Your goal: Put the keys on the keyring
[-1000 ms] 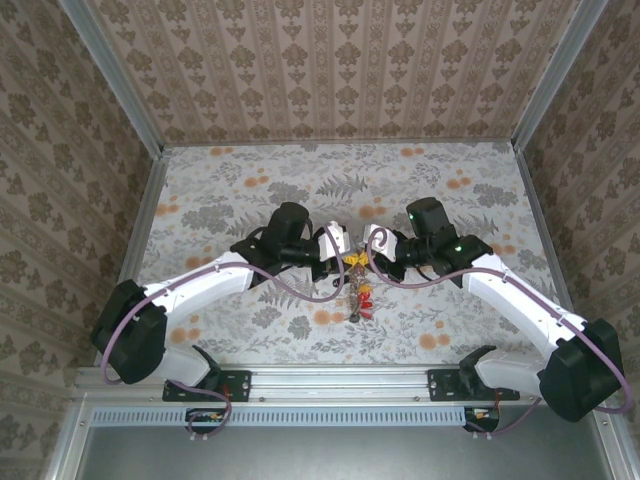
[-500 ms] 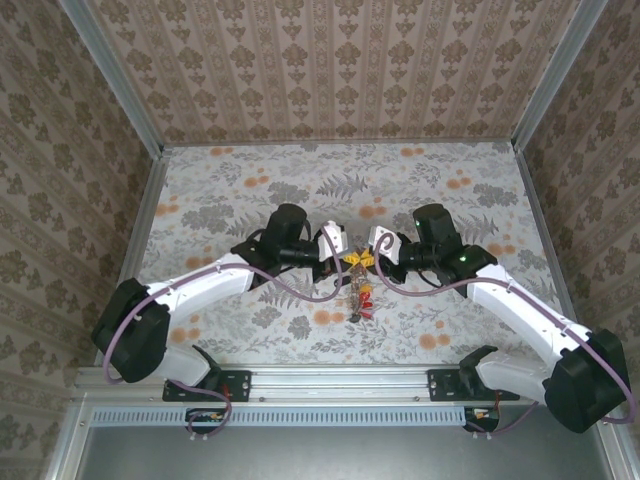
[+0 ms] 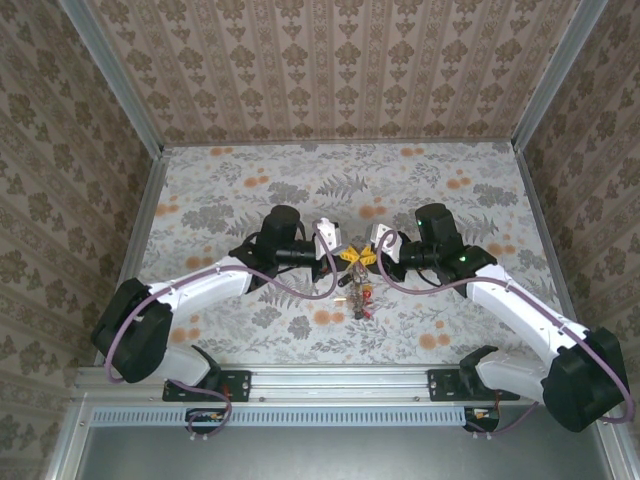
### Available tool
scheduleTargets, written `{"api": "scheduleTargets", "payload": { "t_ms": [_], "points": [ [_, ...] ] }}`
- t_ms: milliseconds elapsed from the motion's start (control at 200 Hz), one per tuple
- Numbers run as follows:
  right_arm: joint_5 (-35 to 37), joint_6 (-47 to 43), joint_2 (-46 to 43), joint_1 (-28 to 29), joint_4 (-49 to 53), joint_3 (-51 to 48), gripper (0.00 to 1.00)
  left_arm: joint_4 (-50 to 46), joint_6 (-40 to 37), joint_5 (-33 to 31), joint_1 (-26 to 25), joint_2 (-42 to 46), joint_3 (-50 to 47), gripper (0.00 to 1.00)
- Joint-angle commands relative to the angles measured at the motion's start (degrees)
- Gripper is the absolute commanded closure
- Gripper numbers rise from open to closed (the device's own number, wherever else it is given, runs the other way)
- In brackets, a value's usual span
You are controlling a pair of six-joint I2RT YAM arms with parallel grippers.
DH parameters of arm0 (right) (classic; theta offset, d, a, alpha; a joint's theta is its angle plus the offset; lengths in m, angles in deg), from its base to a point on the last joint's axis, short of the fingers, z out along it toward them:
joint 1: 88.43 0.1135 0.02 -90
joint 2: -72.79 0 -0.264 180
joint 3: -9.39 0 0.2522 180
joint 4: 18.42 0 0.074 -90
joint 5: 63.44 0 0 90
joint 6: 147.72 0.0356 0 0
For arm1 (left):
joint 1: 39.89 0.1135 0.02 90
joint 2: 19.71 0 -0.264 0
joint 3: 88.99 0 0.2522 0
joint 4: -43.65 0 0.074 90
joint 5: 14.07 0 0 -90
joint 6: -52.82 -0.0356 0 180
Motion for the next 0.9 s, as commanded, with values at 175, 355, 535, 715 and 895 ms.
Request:
{"api": "scheduleTargets", "payload": {
  "t_ms": [175, 355, 535, 715, 895],
  "points": [
    [-3.71, 1.6, 0.42, -0.84, -1.79, -0.05, 0.93, 4.77, 1.4, 2.25, 0.44, 2.09, -0.35, 1.0],
    [-3.03, 0.39, 0.07, -0.85, 2.29, 2.37, 0.99, -1.77, -2.58, -0.88, 0.13, 2.08, 1.33, 0.88],
    [-0.69, -1.48, -0.45, -0.21, 5.98, 4.2, 1.0, -10.24, -8.11, -5.21, -0.7, 2.0, 4.05, 0.78],
    [2.34, -3.04, -0.63, 1.01, 8.23, 5.28, 1.0, -12.92, -9.76, -5.8, -1.39, 1.61, 5.99, 0.75],
    [3.0, -3.04, -0.96, 1.68, 7.52, 5.41, 1.0, -13.97, -10.22, -5.15, -1.98, 0.63, 7.23, 0.73]
  ]
}}
